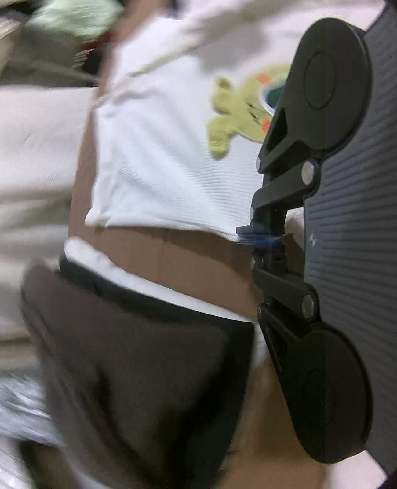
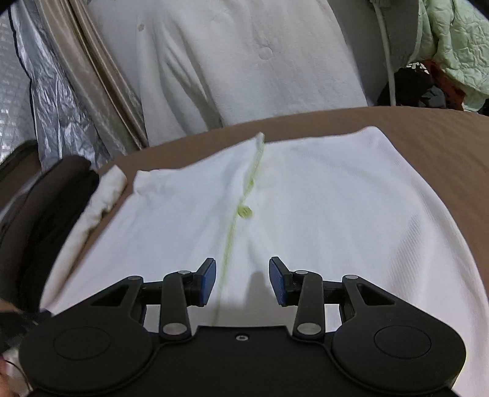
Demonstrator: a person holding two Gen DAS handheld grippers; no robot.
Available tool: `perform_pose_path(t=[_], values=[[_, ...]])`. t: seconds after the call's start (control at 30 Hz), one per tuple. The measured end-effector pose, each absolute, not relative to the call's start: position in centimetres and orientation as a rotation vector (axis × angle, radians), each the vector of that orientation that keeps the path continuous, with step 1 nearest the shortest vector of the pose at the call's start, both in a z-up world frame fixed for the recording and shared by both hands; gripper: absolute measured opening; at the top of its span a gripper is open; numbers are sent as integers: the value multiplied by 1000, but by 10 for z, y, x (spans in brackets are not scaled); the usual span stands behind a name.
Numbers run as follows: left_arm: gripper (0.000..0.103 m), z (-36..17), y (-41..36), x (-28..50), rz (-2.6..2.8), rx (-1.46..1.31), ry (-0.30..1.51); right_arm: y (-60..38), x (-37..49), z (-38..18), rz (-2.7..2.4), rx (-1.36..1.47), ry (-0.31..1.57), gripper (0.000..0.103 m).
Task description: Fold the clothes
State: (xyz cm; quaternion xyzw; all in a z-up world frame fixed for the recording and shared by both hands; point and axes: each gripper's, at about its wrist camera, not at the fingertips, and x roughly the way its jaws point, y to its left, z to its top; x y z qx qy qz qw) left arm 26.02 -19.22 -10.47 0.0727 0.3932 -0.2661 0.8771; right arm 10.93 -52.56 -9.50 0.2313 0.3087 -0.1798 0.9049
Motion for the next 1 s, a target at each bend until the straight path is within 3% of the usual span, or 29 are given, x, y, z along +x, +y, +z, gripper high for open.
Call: perform_pose_path(t=[0.17, 0.3, 0.37, 0.43, 0.5, 0.6, 0.77, 0.9, 1.0], values=[[0, -125, -209, 257, -299, 486, 769, -534, 93, -101, -396, 467, 673, 44], [4, -127, -182, 285, -431, 134, 1001, -545, 92, -102, -406, 463, 679, 44], [13, -122, -182, 284, -463, 81, 991, -550, 91, -102, -411, 461, 682, 44], [36, -115, -190, 272, -462, 143, 901, -555, 90, -103, -416, 459, 685, 44], [50, -108, -200, 261, -479, 182, 813, -561, 90, -103, -421, 457, 688, 44], [85, -110, -217, 258, -512, 195, 774, -568, 104, -102, -397, 477, 678, 44], [87, -146, -241, 288, -470, 197, 856, -566, 144, -114, -322, 519, 689, 44], [98, -159, -250, 304, -407, 178, 862, -546, 174, -122, -262, 444, 749, 44], [34, -156, -260, 310, -536, 194, 869, -529, 192, -118, -244, 346, 765, 44]])
